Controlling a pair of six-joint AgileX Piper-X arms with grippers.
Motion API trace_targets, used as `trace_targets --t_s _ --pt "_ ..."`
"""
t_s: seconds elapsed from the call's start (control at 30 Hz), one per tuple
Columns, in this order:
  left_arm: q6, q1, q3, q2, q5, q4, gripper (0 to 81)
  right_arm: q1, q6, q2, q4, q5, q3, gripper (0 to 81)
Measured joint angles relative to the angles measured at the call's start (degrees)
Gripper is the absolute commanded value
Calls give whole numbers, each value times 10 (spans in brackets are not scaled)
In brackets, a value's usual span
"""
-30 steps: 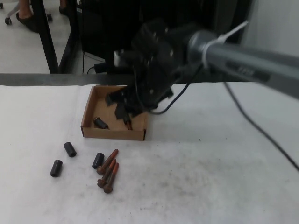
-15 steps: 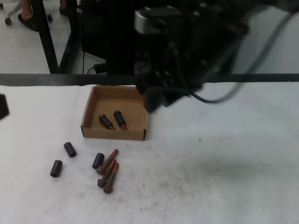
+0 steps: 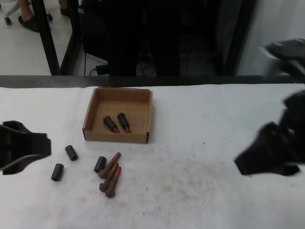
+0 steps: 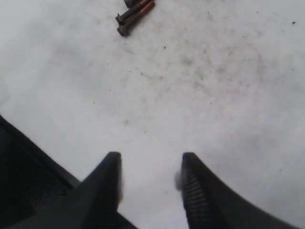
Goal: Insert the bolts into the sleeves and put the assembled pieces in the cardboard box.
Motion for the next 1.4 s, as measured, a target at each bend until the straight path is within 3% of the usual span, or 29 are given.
trace_targets --t_s 0.27,0.57,0.73,1.0,1.13,1.27,1.4 --pt "0 0 0 10 40 0 382 0 45 -75 -31 0 64 384" --pt "0 0 0 -19 47 0 382 0 49 29 -138 -77 65 384" --pt "0 0 0 -45 51 0 382 0 -56 178 -182 -86 0 384" --pt "5 0 0 -72 53 -1 382 12 -295 386 -191 -86 -156 384" --pt "38 0 0 -77 53 -4 382 24 -442 430 -192 -77 -194 384" --pt "62 0 0 -77 51 -17 382 40 -630 439 -184 -1 -197 384" --pt "68 0 0 -77 48 -56 382 45 -723 440 -170 9 -197 384"
